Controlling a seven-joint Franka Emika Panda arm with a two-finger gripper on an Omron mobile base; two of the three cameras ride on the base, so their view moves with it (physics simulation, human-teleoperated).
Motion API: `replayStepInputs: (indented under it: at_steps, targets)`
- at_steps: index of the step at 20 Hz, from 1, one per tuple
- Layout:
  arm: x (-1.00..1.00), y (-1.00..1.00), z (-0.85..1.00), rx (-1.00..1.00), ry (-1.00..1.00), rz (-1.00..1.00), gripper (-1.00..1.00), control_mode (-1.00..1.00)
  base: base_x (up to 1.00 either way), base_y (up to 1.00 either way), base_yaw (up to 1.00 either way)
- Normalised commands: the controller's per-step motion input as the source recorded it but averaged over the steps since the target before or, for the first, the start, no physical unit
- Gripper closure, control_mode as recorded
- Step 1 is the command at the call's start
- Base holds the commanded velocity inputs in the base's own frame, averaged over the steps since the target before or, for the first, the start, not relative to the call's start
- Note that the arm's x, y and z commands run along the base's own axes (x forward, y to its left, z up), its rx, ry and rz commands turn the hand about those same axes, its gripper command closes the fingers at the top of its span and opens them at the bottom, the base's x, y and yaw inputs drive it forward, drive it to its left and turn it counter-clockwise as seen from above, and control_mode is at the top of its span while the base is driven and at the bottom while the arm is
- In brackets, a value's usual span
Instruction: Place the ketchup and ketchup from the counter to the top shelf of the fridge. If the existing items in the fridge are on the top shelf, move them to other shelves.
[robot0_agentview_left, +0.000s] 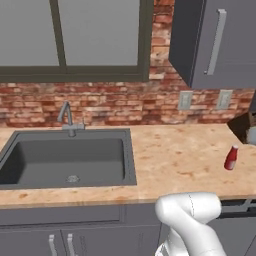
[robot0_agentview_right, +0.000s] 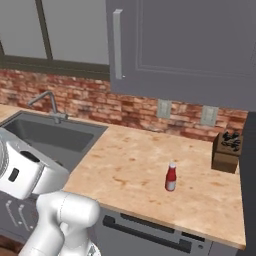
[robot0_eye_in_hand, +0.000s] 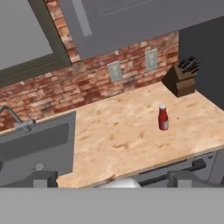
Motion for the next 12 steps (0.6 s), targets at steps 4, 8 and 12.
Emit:
replayStepInputs:
  at_steps: [4,8,12]
  targets:
    - [0.79,-0.31,-0.04,0.0,0.06,-0.24,-1.0,-1.0,0.0,0.0,0.0]
    - [0.79,-0.26,-0.18,-0.03,0.06,-0.27,-1.0,-1.0,0.0,0.0,0.0]
    - [0.56,-0.18,-0.36,-0.08,0.02,-0.31,-1.0,-1.0,0.0,0.0,0.0]
